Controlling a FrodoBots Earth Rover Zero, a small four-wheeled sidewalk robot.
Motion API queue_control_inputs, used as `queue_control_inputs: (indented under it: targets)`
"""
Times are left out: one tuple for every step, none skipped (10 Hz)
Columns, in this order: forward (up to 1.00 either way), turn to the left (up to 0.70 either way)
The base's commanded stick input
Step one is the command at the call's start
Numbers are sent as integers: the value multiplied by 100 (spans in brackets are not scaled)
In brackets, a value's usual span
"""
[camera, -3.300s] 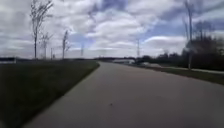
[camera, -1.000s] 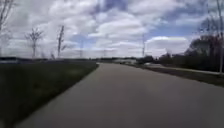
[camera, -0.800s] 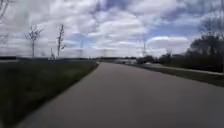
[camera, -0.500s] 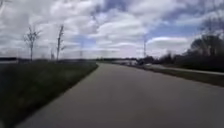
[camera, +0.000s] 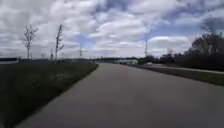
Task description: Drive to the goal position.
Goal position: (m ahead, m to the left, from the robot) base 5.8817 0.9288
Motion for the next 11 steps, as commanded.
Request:
queue_control_inputs:
  targets:
    - [91, 0]
    - [91, 0]
    - [91, 0]
    - [91, 0]
    - [91, 0]
    - [91, 0]
    - [91, 0]
    - [91, 0]
    - [91, 0]
    - [91, 0]
    - [91, 0]
